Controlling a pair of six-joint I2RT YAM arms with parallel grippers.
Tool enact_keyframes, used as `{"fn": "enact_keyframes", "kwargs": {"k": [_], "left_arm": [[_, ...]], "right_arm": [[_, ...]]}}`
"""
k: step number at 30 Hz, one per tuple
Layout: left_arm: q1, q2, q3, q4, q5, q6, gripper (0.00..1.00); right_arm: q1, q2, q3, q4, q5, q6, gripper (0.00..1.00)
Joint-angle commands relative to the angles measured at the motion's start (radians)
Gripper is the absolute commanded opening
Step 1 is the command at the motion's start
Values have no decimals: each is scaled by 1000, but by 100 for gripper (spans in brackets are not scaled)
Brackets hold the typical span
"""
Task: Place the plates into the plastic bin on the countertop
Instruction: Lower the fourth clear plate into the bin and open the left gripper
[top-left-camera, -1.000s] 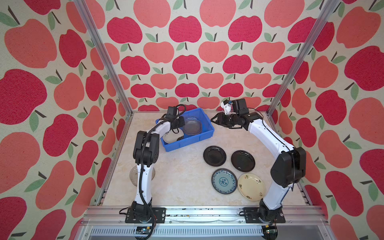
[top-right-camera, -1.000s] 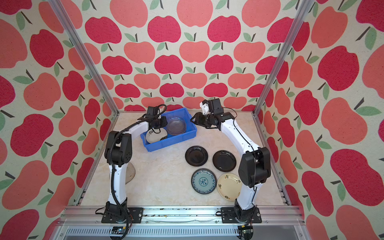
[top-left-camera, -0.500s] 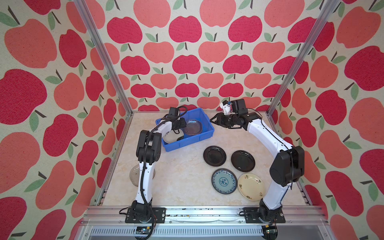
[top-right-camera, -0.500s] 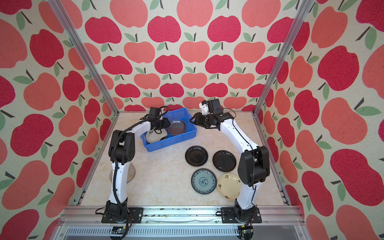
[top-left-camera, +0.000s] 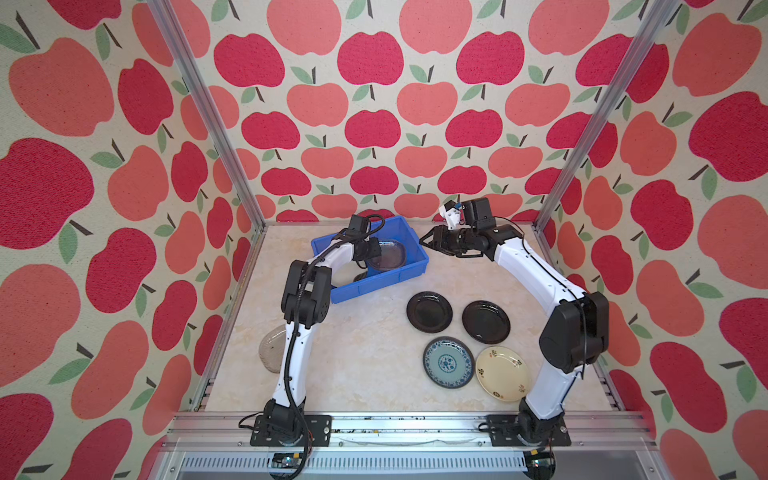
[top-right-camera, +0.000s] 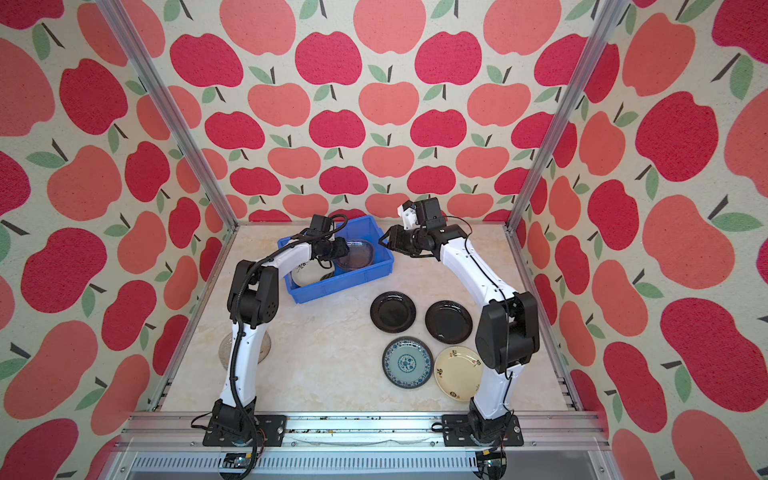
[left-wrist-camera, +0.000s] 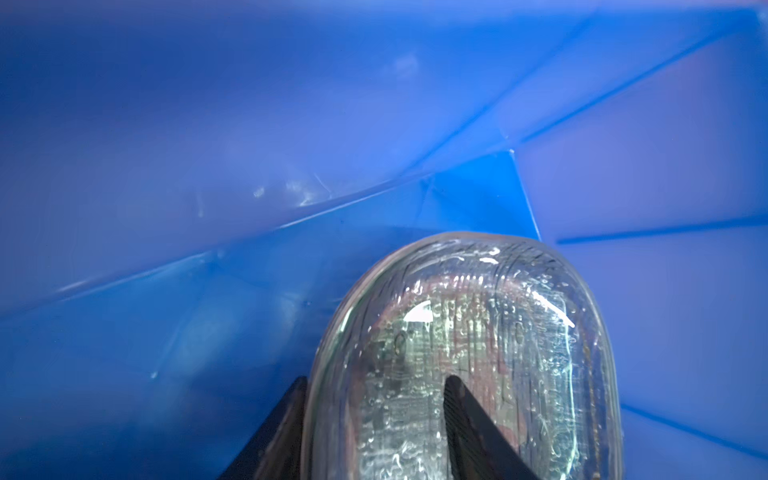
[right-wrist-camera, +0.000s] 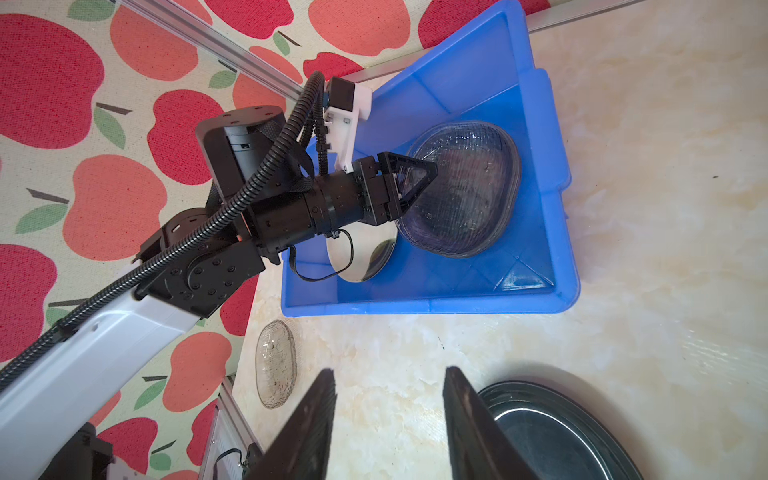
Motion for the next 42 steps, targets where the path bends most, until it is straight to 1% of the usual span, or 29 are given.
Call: {"fn": "enact_keyframes", "kwargs": {"k": [1, 8, 11, 15, 17, 21, 24, 30, 32, 34, 38, 42], "left_arm": [[-7, 21, 45, -67, -38, -28, 55], [-25, 56, 105, -133, -68, -82, 55], [-42, 72, 146, -173, -117, -94, 56], [-49, 71, 151, -189, -147, -109, 58], [-45, 48, 136, -184, -163, -105, 59], [-31, -18, 94, -150, -160, -89, 63], [-28, -51, 95, -156, -158, -65, 64], [-29, -119, 64, -135, -176, -24, 71], [-35, -145, 30, -94, -164, -16, 68], [-42, -147, 17, -68, -126, -20, 65], [-55, -96, 45, -70, -71, -48, 62], [-61, -41, 52, -59, -57, -77, 61]], "right_arm": [[-4, -1, -20, 23, -22, 2, 46], [-4, -12, -40, 36, -29, 2, 46], [-4, -15, -46, 39, -30, -1, 46], [-4, -24, -54, 39, -31, -6, 46], [-5, -31, -58, 42, -33, -7, 46], [-4, -38, -63, 50, -39, -3, 46], [-3, -41, -63, 54, -41, 1, 46], [11, -34, -45, 52, -36, 2, 46], [17, -29, -41, 50, -36, 3, 45], [21, -21, -36, 50, -37, 3, 44], [29, -5, -22, 43, -38, 0, 42], [32, -1, -17, 35, -36, -3, 41]]}}
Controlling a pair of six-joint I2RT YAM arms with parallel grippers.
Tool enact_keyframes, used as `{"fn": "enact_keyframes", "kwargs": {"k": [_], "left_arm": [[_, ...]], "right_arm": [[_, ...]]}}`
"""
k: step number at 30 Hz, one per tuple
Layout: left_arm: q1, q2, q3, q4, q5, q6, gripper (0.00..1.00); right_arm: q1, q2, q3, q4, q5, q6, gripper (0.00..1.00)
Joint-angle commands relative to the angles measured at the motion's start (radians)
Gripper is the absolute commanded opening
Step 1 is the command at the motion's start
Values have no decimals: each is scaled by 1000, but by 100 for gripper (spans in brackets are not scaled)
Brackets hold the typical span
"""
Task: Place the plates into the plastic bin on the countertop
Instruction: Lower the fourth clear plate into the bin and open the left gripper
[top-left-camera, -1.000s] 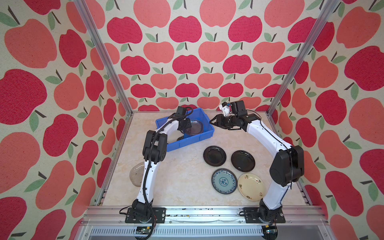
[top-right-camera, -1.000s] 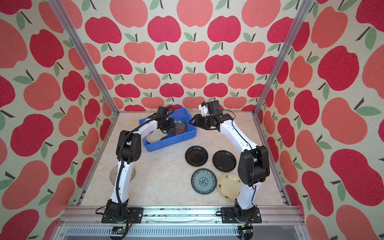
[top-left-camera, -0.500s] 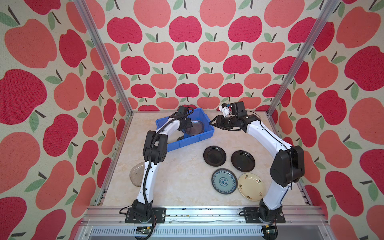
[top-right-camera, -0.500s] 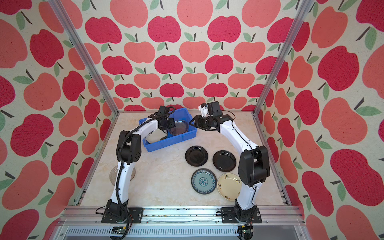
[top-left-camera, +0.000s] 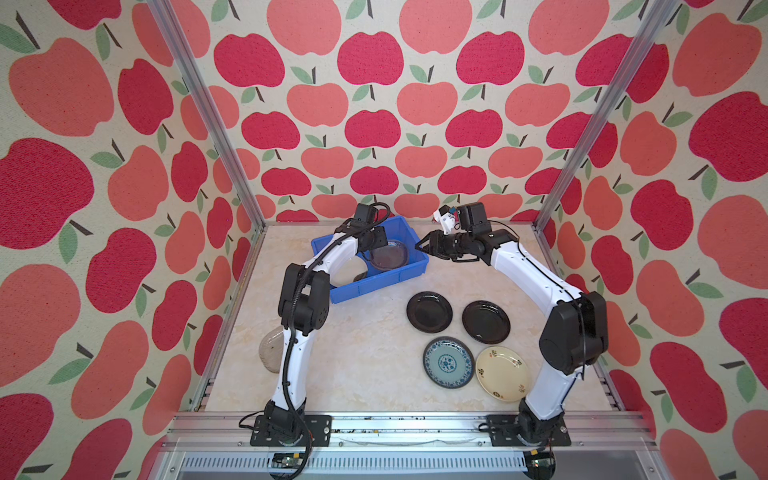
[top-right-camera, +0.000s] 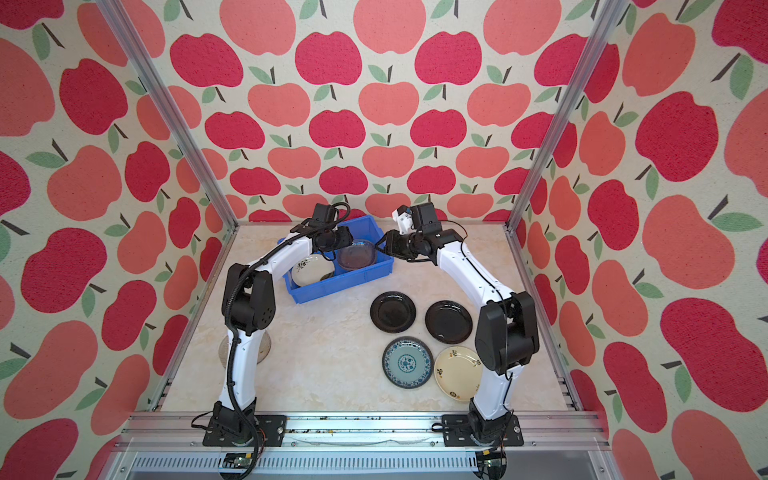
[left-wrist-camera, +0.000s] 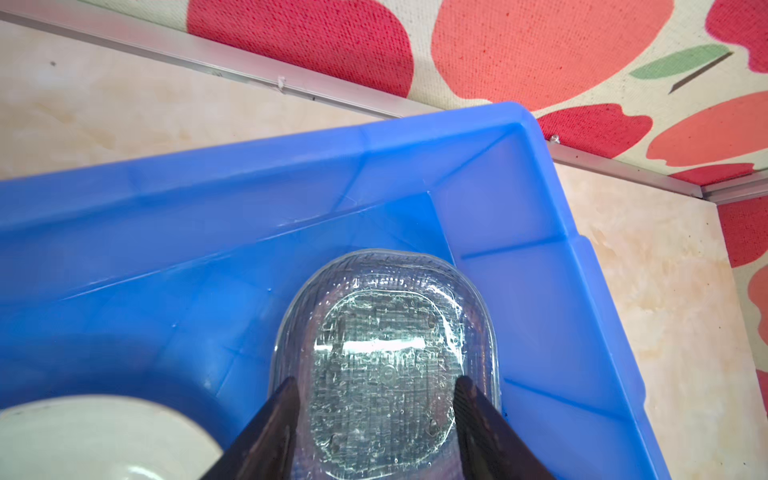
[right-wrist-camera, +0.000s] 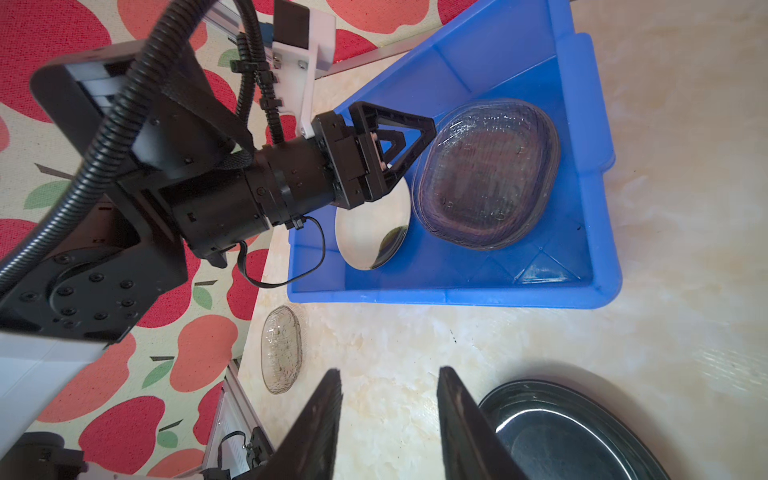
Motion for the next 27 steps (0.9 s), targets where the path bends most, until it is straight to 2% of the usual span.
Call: {"fn": "enact_keyframes", "kwargs": {"k": [1, 8, 16, 19, 23, 27], "left_arm": [[-3, 74, 14, 12, 37, -35, 60], [1, 124, 21, 22, 56, -61, 59], [3, 116, 7, 44, 63, -67, 58], [4, 99, 19, 59, 74, -59, 59], [7, 57, 51, 56, 86, -18, 65], [10, -58, -23, 70, 83, -2, 70]], "right_arm": [[6, 7, 37, -15, -9, -5, 41], [6, 14, 35, -20, -6, -8, 41], [9, 15, 38, -23, -8, -12, 39], [12, 19, 47, -20, -19, -18, 39], [38, 25, 68, -32, -23, -49, 37], [93, 5, 51, -30, 9, -81, 37]]}}
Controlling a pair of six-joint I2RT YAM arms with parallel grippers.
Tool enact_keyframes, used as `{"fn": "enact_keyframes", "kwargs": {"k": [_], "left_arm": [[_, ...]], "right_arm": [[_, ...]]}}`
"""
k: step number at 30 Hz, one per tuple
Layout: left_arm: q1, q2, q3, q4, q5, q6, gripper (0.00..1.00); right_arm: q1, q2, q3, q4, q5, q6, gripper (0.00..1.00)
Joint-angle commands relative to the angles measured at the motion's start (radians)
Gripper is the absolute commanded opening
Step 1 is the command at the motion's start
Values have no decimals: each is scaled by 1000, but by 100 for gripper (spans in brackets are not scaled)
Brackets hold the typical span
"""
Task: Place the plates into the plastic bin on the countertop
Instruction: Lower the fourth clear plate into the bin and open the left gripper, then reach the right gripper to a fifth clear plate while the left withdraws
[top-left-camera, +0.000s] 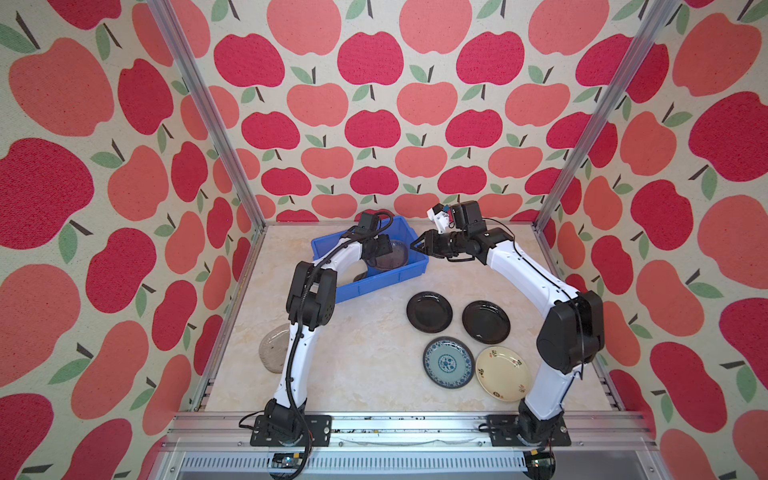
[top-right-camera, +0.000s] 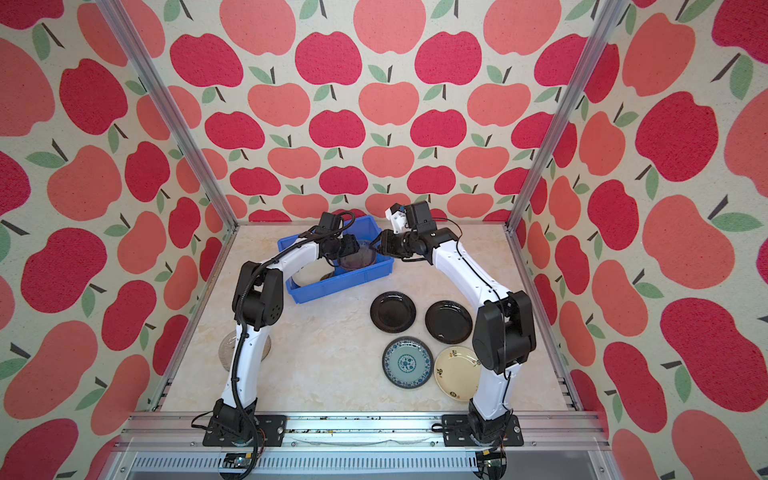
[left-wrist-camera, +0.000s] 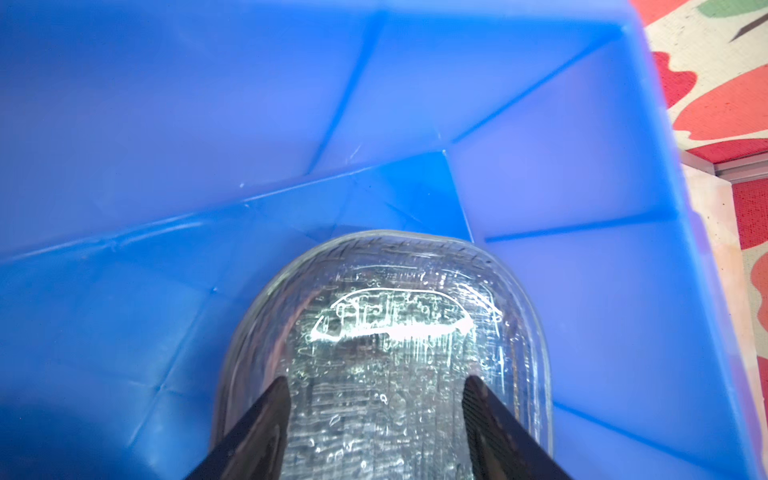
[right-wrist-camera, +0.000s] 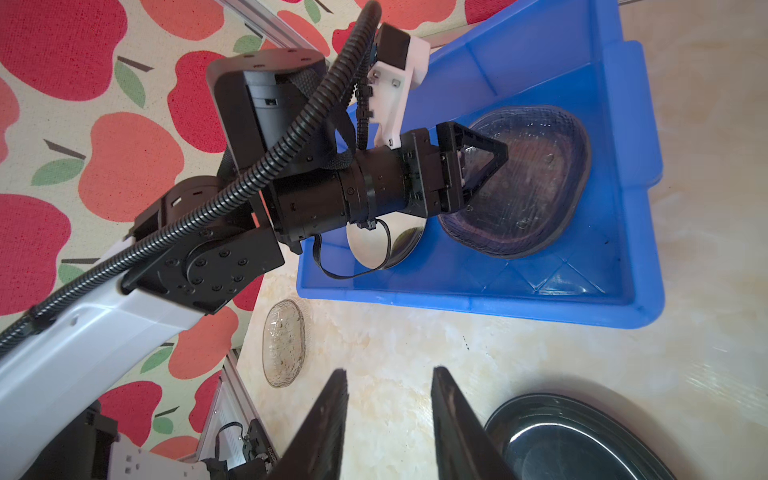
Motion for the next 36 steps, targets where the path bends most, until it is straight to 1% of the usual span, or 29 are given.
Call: {"fn": "enact_keyframes", "kwargs": {"k": [1, 2, 5, 7, 8, 10, 11, 13, 15, 16, 19, 23, 25, 27, 28, 30, 33, 36], "left_arm": [[11, -181, -82, 44, 11, 16, 71], [14, -235, -145, 72, 14, 5, 71], [27, -446, -397, 169, 9, -43, 73], [41, -609, -591, 215, 9, -85, 73], [45, -678, -662, 225, 5, -98, 73], [48, -839, -812, 218, -35, -118, 73], [48, -909, -861, 202, -50, -124, 73], [44, -1062, -943, 121, -116, -134, 73], [42, -1208, -1005, 41, -186, -140, 74], [45, -1294, -1036, 12, -207, -141, 74], [68, -1489, -1083, -91, -242, -146, 74], [84, -1671, -1106, -199, -275, -153, 75], [85, -1756, -1126, -232, -307, -169, 75], [85, -1828, -1152, -250, -333, -190, 75], [85, -1860, -1166, -255, -342, -198, 75], [86, -1900, -1188, -263, -346, -209, 75], [86, -1913, -1196, -281, -331, -201, 76], [88, -1904, -1205, -262, -294, -184, 77]], "right_arm": [[55, -17, 6, -16, 13, -45, 37], [71, -24, -7, -7, 13, -47, 37], [141, -47, -50, 11, 36, -57, 37], [202, -59, -80, 20, 40, -65, 37], [232, -61, -95, 25, 37, -69, 37], [303, -56, -118, 30, 34, -81, 38], [335, -51, -127, 33, 34, -81, 38], [397, -40, -144, 49, 26, -74, 39], [448, -30, -166, 81, 31, -64, 39], [472, -19, -171, 97, 29, -58, 40], [525, 39, -144, 100, 33, -51, 40], [590, 155, -53, 92, 16, -2, 40], [623, 216, -16, 108, 12, 40, 43], [641, 275, 27, 114, -3, 87, 45], [647, 304, 44, 131, -28, 116, 46], [649, 344, 71, 163, -50, 171, 47], [649, 388, 124, 170, -48, 195, 47], [650, 450, 209, 135, -45, 219, 47]]}}
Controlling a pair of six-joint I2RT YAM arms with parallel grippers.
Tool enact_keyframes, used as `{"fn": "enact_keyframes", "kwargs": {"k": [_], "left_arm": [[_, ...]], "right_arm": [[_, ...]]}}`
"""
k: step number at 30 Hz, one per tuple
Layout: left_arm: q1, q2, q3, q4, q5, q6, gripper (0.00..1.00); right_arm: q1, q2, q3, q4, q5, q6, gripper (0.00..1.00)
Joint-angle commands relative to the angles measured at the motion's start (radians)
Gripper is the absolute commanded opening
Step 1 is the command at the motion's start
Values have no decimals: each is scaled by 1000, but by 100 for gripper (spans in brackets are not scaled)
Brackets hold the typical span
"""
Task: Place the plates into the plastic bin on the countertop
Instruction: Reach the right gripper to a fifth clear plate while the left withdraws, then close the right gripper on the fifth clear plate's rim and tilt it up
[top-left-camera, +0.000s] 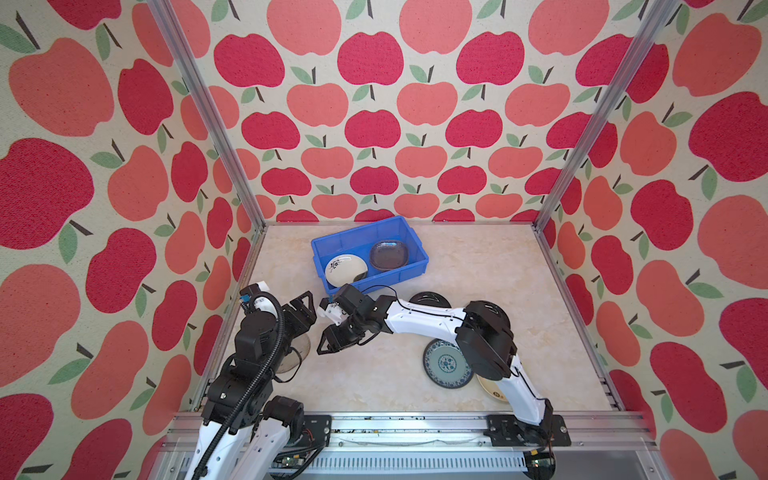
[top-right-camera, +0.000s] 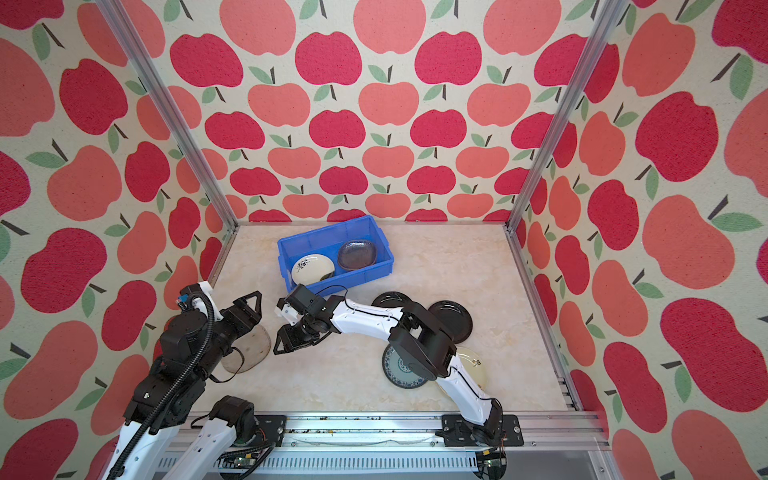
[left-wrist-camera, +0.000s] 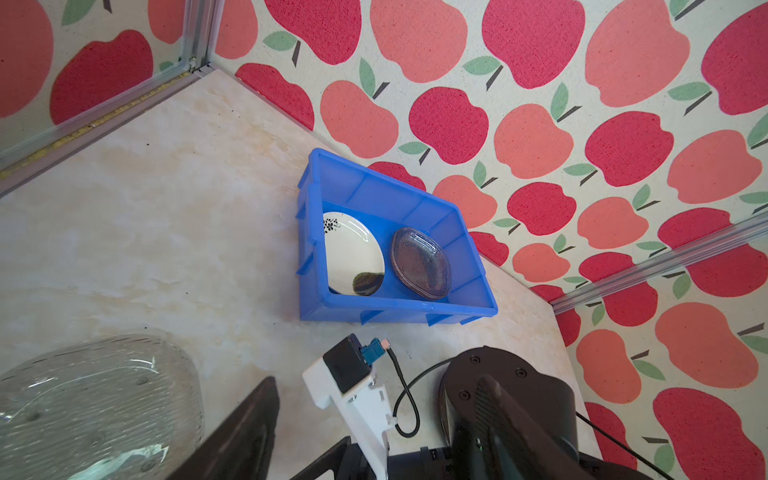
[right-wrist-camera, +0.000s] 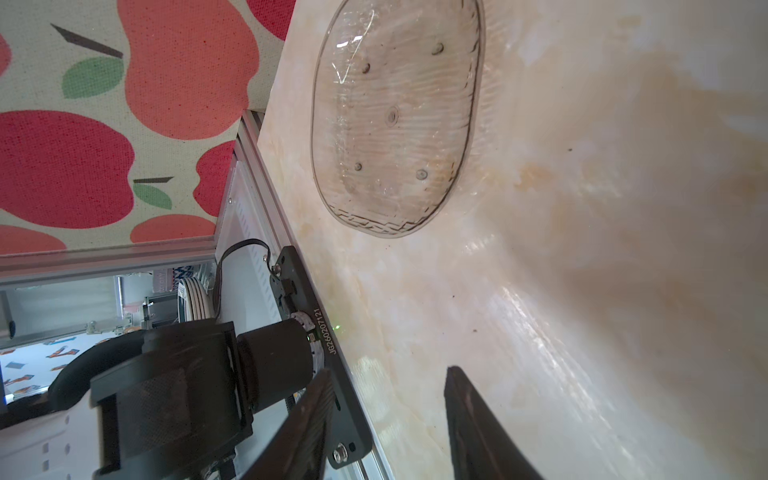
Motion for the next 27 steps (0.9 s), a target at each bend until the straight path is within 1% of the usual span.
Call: {"fn": "enact_keyframes", "kwargs": {"k": [1, 5, 7, 12, 16, 19, 27], "left_arm": [[6, 8, -16, -3, 31, 12, 79], [18, 38, -18, 39, 85, 22, 82], [31, 53, -19, 61, 129, 26, 84], [80, 68, -50, 154, 253, 34, 89], [121, 88, -77, 207, 346, 25, 93], [135, 85, -92, 218, 374, 24, 94], [162, 43, -130, 217, 392, 25, 94]], "right_arm": [[-9, 52, 107, -3, -23, 77, 47], [-11, 140, 189, -3, -35, 173, 46], [-11, 177, 225, -5, -39, 214, 45], [1, 217, 288, -47, 13, 227, 45], [8, 224, 282, -59, 65, 248, 44], [8, 236, 282, -59, 64, 272, 43], [8, 284, 332, -55, 67, 302, 38]]}}
